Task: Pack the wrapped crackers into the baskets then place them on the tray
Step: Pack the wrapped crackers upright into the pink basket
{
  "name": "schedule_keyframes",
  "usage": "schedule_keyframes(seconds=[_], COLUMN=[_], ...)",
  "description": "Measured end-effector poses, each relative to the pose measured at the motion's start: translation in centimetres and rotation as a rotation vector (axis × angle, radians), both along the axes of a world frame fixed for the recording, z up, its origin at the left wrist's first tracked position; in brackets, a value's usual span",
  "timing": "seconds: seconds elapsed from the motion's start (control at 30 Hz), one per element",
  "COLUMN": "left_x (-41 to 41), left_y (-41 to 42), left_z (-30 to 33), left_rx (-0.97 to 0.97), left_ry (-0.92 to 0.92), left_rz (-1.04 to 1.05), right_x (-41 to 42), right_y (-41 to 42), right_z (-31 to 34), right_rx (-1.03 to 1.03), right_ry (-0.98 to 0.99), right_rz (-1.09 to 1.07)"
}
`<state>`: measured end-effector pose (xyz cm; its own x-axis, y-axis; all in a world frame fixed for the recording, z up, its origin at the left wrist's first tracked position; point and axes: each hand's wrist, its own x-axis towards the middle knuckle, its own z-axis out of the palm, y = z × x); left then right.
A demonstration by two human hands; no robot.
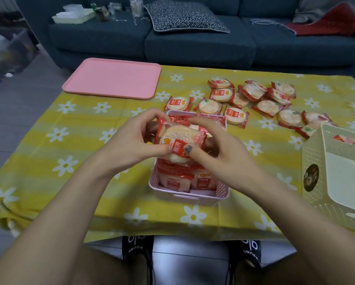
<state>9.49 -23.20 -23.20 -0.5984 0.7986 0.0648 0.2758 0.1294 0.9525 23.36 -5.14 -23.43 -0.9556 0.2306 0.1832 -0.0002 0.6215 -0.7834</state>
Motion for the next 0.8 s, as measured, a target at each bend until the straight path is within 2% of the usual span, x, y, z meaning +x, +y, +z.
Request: schedule_keyframes(seconds=[0.13,0.23,0.37,0.5,0.7,0.8], left_x=[0.2,0.6,1.3,1.6,1.9,1.6], left_y=[0.0,0.0,-0.2,-0.2,-0.2,-0.5], left_z=[0.0,-0.2,-0.1,-0.5,-2.0,-2.7], left_rx=[-0.045,-0.119,-0.144,-0.19,-0.292,-0.363], left_ry=[0.101,0.259,0.307,0.462,0.486,0.565], left_rz=[-0.034,-0.066,-0.086,-0.145,-0.212,-0.212], right_x=[-0.1,0.0,0.5,0.9,1.1,1.2], right_y=[-0.4,-0.4,-0.6,-1.1,-1.6,-2.1], right_z=[-0.3,-0.8,-1.5,-1.7,-2.6,-3.1], right_rx=[0.123,0.116,0.249,0.339,0.452,0.447], right_ry=[0.1,0.044,0.0,0.003,0.022,-0.014], right_rz=[0.067,0.092,0.153,0.166,0.205,0.202])
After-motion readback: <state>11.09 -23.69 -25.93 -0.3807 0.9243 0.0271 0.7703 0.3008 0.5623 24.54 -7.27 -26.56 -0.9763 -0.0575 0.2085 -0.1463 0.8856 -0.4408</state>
